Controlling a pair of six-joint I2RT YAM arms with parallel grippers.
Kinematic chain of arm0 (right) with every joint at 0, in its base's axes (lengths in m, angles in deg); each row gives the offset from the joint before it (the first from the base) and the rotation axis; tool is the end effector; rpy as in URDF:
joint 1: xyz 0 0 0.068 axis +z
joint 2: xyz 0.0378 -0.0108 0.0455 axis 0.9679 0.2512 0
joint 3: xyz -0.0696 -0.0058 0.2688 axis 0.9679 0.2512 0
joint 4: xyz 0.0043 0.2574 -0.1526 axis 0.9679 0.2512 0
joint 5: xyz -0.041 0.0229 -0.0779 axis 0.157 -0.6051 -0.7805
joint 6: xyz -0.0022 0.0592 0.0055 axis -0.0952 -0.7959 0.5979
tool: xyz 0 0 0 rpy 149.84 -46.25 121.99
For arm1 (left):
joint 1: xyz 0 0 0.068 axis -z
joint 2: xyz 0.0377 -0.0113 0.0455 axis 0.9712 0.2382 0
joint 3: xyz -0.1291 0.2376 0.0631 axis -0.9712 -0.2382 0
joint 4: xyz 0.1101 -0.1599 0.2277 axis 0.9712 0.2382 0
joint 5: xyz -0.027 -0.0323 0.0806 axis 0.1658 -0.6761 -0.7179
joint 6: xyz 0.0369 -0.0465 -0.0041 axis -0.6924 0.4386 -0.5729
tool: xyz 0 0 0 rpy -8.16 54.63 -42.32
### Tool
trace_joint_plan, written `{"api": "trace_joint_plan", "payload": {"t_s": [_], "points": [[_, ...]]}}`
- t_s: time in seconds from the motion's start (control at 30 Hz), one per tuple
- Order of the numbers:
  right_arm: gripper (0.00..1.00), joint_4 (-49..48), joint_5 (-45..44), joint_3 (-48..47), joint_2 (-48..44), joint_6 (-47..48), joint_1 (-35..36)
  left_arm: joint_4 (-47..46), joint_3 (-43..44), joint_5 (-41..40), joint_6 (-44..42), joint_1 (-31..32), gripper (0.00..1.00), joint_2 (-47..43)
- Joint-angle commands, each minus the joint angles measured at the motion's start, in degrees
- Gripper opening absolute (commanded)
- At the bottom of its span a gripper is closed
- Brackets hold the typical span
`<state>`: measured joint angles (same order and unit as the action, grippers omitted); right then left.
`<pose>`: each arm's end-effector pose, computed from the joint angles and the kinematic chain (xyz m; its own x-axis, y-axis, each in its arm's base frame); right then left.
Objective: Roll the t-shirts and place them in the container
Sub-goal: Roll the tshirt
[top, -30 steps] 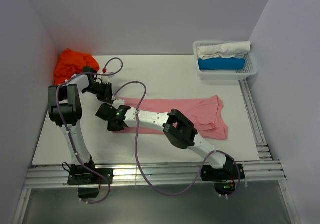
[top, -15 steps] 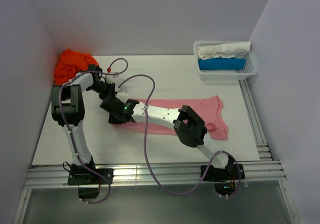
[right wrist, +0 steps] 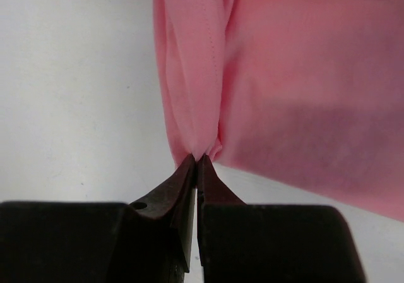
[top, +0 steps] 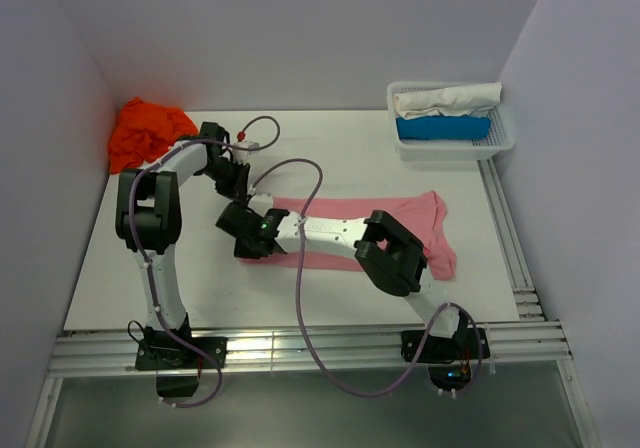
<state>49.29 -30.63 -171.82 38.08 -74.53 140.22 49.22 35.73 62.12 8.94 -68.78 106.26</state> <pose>0.2318 0.4676 0.1612 -0.8952 0.1134 -0.4310 -0.0715 0.9180 0.3901 0.4505 -0.0791 0.1425 -0.8755 0.3330 -0.3501 0.4564 0.8077 -0.3731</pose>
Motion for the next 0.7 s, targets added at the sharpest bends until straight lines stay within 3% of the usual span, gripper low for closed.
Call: {"api": "trace_joint_plan", "payload": {"t_s": [0.0,0.67], "points": [[0.05,-3.7,-2.3,2.5,-6.6,-2.0,-0.5,0.6,2.7,-1.8,1.1,1.7,0.13,-2.6],[0.07,-8.2,-4.2,14.5,-10.5,-8.1,-0.7,1.9,6.1,-5.1,1.8,7.8,0.2,0.3]]}}
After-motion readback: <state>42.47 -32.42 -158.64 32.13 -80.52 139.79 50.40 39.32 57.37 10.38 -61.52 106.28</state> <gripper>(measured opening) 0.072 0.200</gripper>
